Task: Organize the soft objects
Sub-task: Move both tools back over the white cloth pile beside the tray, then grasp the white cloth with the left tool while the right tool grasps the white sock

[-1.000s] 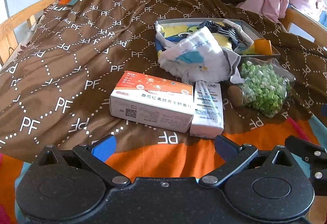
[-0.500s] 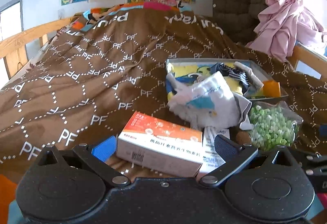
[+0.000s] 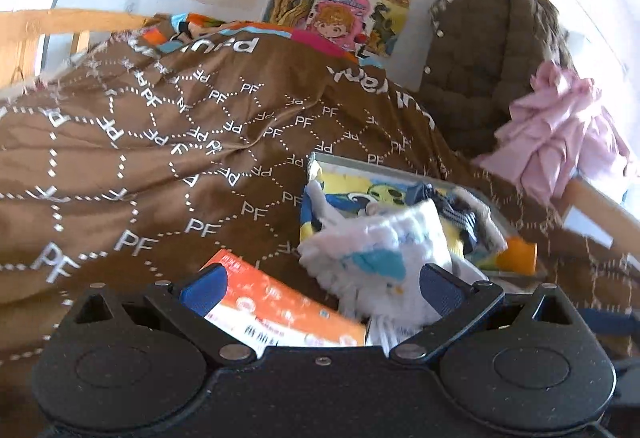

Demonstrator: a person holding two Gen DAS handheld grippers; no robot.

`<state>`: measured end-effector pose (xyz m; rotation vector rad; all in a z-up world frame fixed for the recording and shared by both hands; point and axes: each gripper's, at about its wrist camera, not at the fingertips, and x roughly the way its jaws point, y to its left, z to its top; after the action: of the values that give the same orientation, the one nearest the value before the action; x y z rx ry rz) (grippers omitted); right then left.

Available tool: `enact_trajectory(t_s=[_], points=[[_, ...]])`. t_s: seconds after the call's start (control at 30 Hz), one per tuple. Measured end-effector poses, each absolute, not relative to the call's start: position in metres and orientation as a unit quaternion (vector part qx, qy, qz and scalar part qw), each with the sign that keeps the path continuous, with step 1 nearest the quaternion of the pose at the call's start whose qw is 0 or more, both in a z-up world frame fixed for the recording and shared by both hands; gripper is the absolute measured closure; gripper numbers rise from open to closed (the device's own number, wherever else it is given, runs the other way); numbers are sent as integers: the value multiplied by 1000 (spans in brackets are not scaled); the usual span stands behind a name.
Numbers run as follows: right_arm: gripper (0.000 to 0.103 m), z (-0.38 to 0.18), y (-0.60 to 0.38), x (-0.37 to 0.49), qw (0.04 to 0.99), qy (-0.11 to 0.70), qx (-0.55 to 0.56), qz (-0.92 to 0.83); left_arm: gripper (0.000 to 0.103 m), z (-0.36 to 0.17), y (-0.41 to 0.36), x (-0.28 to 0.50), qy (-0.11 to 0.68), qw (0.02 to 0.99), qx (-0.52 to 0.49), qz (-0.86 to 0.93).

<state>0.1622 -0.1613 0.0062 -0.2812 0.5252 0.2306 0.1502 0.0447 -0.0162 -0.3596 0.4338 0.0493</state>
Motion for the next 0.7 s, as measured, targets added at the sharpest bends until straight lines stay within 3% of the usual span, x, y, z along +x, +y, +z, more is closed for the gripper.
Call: enact_trajectory(t_s=[0.23, 0.43, 0.63, 0.7], points=[[0, 8, -154, 188, 945, 258, -134, 148, 1, -29, 60, 196, 224, 938, -264, -15], [1, 7, -153, 206, 942, 252, -143, 167, 1, -34, 54, 220, 240, 929, -273, -64], [14, -3, -149, 220, 935, 264, -149, 184, 1, -39, 50, 241, 260, 924, -261, -101], [24, -7, -148, 224, 932, 270, -154, 187, 1, -40, 48, 244, 265, 926, -250, -103]])
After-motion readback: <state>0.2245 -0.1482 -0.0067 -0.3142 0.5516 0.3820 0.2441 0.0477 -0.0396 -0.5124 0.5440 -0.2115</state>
